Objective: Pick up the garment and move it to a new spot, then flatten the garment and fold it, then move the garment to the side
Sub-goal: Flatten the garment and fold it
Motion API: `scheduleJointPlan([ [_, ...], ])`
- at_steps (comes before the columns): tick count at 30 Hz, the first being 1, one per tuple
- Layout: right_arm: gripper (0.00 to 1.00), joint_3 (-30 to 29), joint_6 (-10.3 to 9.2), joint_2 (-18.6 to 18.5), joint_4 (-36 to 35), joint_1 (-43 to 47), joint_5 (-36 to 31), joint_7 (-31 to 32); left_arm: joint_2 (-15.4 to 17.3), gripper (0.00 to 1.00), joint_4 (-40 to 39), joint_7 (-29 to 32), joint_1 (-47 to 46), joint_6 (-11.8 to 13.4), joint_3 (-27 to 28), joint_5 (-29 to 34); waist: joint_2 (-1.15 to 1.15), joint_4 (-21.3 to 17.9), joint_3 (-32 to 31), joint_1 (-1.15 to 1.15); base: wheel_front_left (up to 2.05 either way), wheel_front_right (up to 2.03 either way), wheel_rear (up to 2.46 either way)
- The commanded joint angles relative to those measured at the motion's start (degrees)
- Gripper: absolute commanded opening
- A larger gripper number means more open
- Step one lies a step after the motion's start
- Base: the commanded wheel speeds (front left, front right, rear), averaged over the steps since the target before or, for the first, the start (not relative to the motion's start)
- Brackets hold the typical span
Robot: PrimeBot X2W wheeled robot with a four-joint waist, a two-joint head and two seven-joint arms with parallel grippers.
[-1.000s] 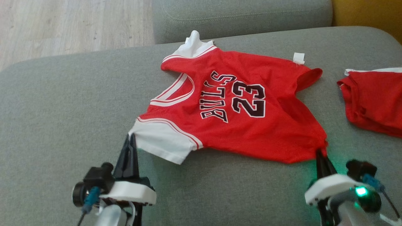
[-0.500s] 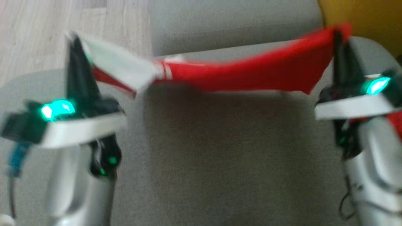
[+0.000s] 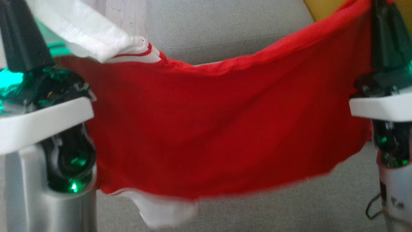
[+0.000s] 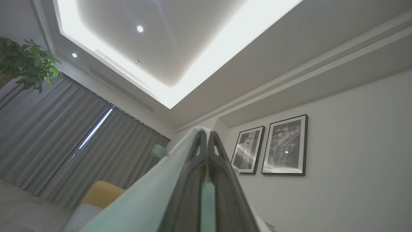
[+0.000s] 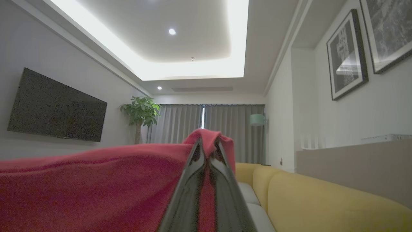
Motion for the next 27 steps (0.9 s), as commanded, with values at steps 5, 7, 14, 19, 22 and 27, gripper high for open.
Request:
scheduleJointPlan([
  [5, 0.00, -1.64, 0.37, 2.51, -6.55, 2.29, -0.42, 5.91, 3.45, 0.00, -5.18, 5.82, -1.10, 2.88, 2.48, 0.25, 0.00, -0.03, 1.20, 0.01, 0.00, 0.00, 0.00],
  [7, 0.00, -1.93, 0.37, 2.82, -5.88, 1.81, -0.81, 7.69, 3.95, 0.00, -2.98, 7.51, -2.40, 3.18, 2.12, 0.03, 0.00, 0.06, 2.18, 0.01, 0.00, 0.00, 0.00],
  [14, 0.00, -0.01, 0.37, 1.93, 10.76, -14.63, 1.54, 9.75, 7.67, 0.00, 20.26, 9.43, -19.40, 0.46, 2.41, 0.32, 0.00, 0.16, 12.56, 0.01, 0.00, 0.00, 0.00],
  [19, 0.00, 2.54, 0.37, 0.79, 28.58, -34.49, 0.97, 2.71, 10.33, 0.00, 38.26, 4.31, -37.69, -2.44, 3.04, 3.09, 0.00, 0.54, 19.52, 0.01, 0.00, 0.00, 0.00],
  [22, 0.00, 2.87, 0.37, 0.65, 38.95, -45.00, -0.77, -4.08, 10.23, 0.00, 47.02, -0.93, -47.20, -3.55, 3.87, 3.72, 0.00, 1.37, 21.57, 0.01, 0.00, 0.00, 0.00],
  [27, 0.00, 3.32, 0.37, 1.19, 51.59, -54.55, -3.29, -12.61, 9.48, 0.00, 58.16, -7.32, -55.79, -6.48, 3.03, 4.58, 0.00, 2.81, 23.50, 0.01, 0.00, 0.00, 0.00],
])
